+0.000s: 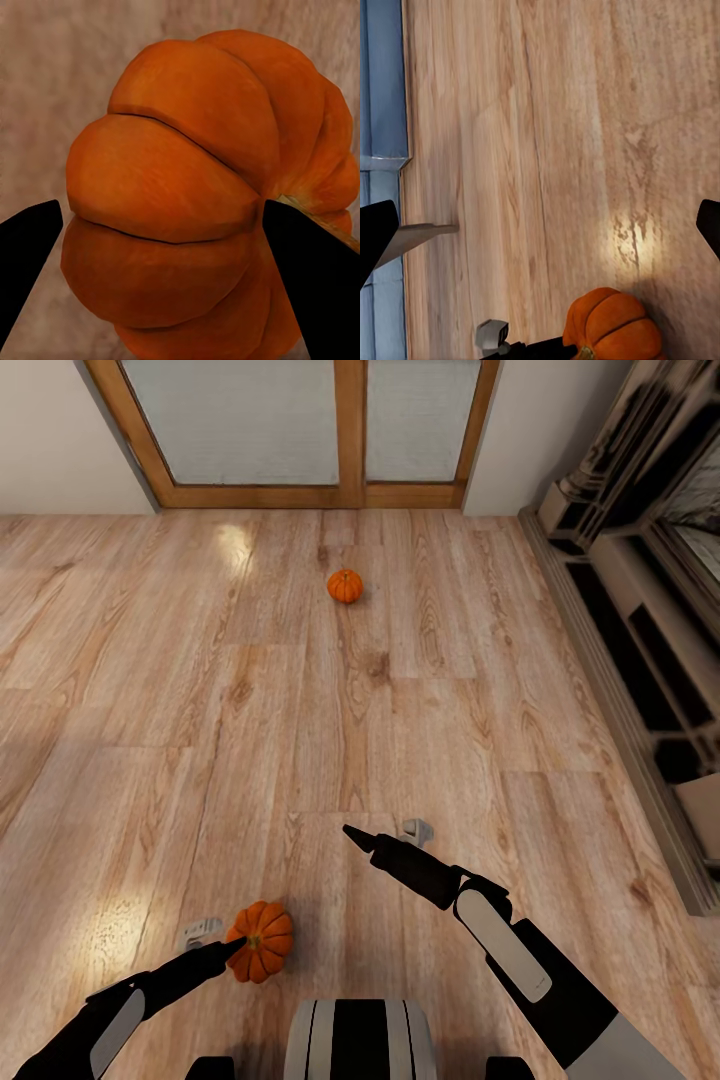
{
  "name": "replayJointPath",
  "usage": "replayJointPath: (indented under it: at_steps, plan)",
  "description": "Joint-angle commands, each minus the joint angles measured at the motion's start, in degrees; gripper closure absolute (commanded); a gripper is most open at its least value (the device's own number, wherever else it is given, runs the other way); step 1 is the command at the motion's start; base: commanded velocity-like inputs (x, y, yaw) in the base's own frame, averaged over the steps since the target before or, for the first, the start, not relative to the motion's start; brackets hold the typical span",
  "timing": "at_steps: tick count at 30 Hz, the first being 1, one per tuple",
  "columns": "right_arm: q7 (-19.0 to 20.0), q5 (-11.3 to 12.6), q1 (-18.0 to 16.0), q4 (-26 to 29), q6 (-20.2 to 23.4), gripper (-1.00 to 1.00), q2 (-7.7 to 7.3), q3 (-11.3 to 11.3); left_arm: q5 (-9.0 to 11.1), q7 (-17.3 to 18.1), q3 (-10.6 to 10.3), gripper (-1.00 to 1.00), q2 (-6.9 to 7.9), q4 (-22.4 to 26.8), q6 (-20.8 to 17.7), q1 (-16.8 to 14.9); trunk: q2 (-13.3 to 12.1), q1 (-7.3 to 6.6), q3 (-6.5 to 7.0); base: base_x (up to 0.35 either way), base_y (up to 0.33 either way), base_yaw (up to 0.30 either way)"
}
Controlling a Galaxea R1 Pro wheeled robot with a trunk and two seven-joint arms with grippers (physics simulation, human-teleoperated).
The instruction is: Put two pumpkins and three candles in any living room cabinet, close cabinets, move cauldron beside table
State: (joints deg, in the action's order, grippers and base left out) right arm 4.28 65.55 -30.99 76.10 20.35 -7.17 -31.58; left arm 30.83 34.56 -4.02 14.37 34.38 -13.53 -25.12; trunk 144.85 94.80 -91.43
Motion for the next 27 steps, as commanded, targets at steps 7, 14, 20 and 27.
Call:
replayJointPath:
  at_steps: [7,14,20,27]
  plan:
    - [0.1,0.3,0.0,-0.1,0.1,-1.00,-0.04,0.0,0.3,0.0,0.0,1.00,0.04,0.0,-0.4,0.0,0.0,0.00,-0.03,0.000,0.000,0.000]
    - [0.1,0.3,0.0,-0.1,0.1,-1.00,-0.04,0.0,0.3,0.0,0.0,1.00,0.04,0.0,-0.4,0.0,0.0,0.00,-0.03,0.000,0.000,0.000]
    - [0.2,0.3,0.0,0.0,0.0,-1.00,-0.04,0.0,0.3,0.0,0.0,1.00,0.04,0.0,-0.4,0.0,0.0,0.00,-0.03,0.000,0.000,0.000]
    - [1.4,0.3,0.0,0.0,0.0,-1.00,-0.04,0.0,0.3,0.3,0.0,1.00,0.04,0.0,-0.4,0.0,0.0,0.00,-0.03,0.000,0.000,0.000]
